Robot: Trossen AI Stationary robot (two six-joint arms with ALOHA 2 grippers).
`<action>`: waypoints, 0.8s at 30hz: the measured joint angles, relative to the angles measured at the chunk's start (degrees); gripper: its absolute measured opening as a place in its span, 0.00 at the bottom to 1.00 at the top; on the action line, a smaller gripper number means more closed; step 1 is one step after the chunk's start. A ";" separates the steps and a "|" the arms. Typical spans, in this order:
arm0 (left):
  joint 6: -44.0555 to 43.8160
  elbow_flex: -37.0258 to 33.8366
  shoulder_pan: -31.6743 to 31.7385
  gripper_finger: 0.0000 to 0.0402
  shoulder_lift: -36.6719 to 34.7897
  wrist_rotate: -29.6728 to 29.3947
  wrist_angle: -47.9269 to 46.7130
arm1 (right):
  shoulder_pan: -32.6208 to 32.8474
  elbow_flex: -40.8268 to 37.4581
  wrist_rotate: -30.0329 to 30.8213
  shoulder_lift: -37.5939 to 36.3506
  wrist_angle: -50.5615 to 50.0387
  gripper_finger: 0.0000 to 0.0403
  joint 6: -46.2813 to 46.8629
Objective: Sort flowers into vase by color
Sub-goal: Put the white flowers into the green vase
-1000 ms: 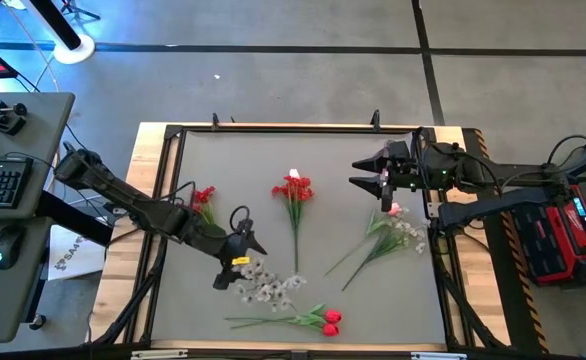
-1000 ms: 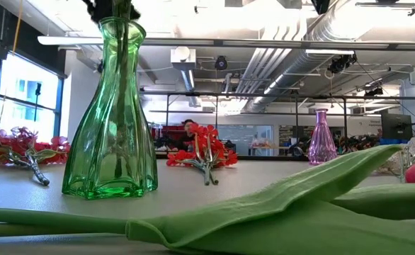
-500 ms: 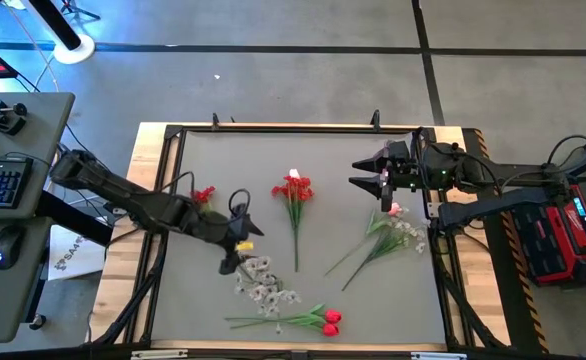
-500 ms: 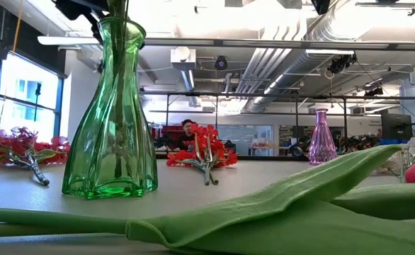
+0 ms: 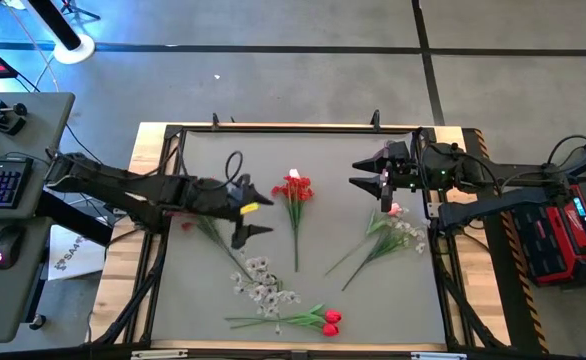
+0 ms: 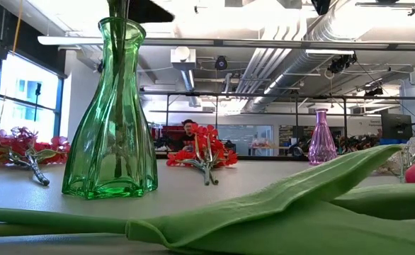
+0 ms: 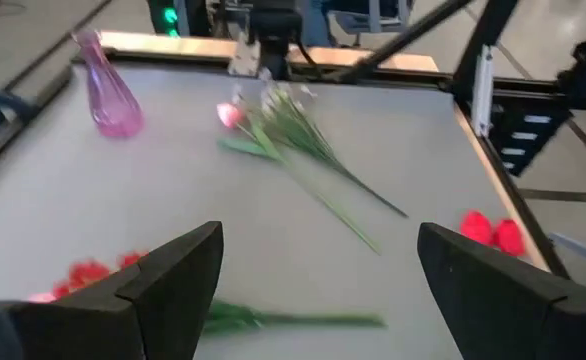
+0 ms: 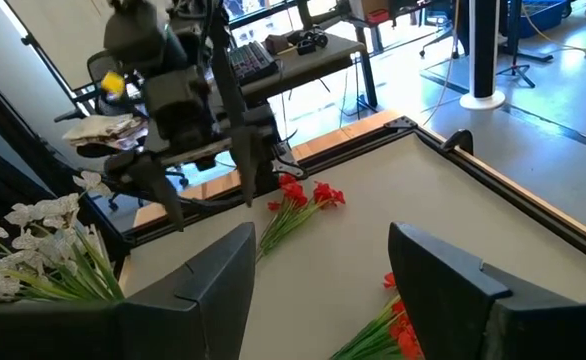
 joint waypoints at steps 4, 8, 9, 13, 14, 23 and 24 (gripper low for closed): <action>2.19 4.72 3.85 0.81 4.04 1.18 -0.72 | 0.00 0.00 -0.01 0.00 -0.23 0.54 0.00; 2.97 9.92 7.45 0.81 8.15 3.16 -0.97 | 0.00 0.00 -0.02 -0.02 -0.22 0.54 0.02; 2.98 11.26 8.27 0.81 9.18 4.29 -0.90 | 0.00 0.00 -0.01 0.00 -0.24 0.54 0.01; 3.29 16.52 10.51 0.81 12.33 7.41 -0.81 | 0.00 0.00 -0.02 0.00 -0.24 0.54 0.00; 3.98 17.50 10.84 0.81 12.87 7.57 -0.87 | 0.00 0.00 -0.02 0.00 -0.24 0.54 0.00; 6.68 25.12 12.81 0.81 14.37 6.74 0.48 | 0.00 0.00 -0.02 0.00 -0.26 0.54 0.00; 6.30 25.34 13.24 0.81 14.33 6.71 1.36 | 0.00 0.00 -0.01 0.00 -0.26 0.54 0.02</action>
